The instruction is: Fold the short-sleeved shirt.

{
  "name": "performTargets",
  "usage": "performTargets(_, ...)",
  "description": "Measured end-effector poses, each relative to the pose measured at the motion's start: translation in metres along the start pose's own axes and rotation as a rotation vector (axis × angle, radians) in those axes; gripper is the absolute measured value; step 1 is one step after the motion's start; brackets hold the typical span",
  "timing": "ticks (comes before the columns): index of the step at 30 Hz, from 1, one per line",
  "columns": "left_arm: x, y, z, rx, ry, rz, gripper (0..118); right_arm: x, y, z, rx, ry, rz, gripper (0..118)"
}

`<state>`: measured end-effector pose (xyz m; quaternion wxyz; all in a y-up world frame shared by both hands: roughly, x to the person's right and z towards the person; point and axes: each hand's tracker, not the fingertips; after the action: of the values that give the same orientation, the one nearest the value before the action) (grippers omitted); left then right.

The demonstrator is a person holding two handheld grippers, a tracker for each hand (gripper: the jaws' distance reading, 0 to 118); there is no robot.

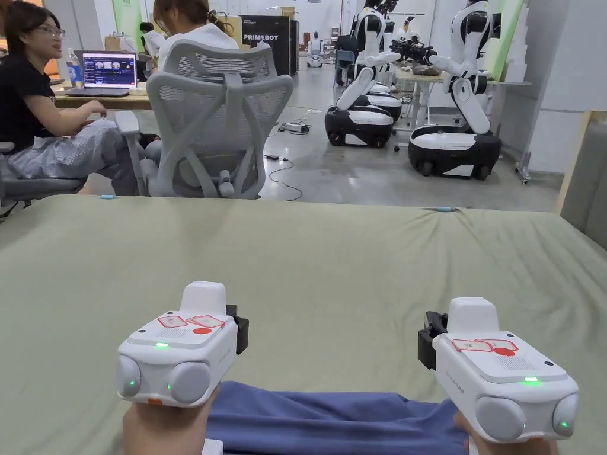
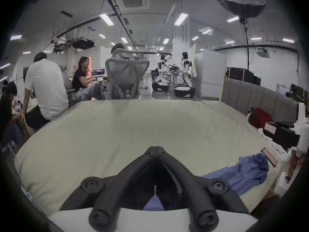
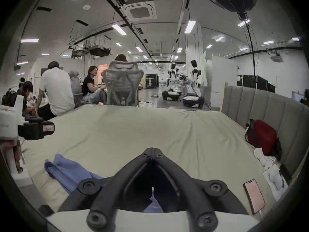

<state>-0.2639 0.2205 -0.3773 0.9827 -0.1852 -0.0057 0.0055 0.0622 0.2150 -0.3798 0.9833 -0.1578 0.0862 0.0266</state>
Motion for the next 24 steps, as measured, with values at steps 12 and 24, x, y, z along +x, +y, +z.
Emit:
performTargets(12,-0.162,-0.083,-0.012,-0.289,-0.096,0.569,113,-0.018,-0.013,-0.020,-0.053,0.028,0.017,0)
performTargets(24,-0.174,-0.183,-0.078,-0.333,-0.469,1.298,64,-0.024,-0.024,-0.034,-0.099,0.038,0.018,0)
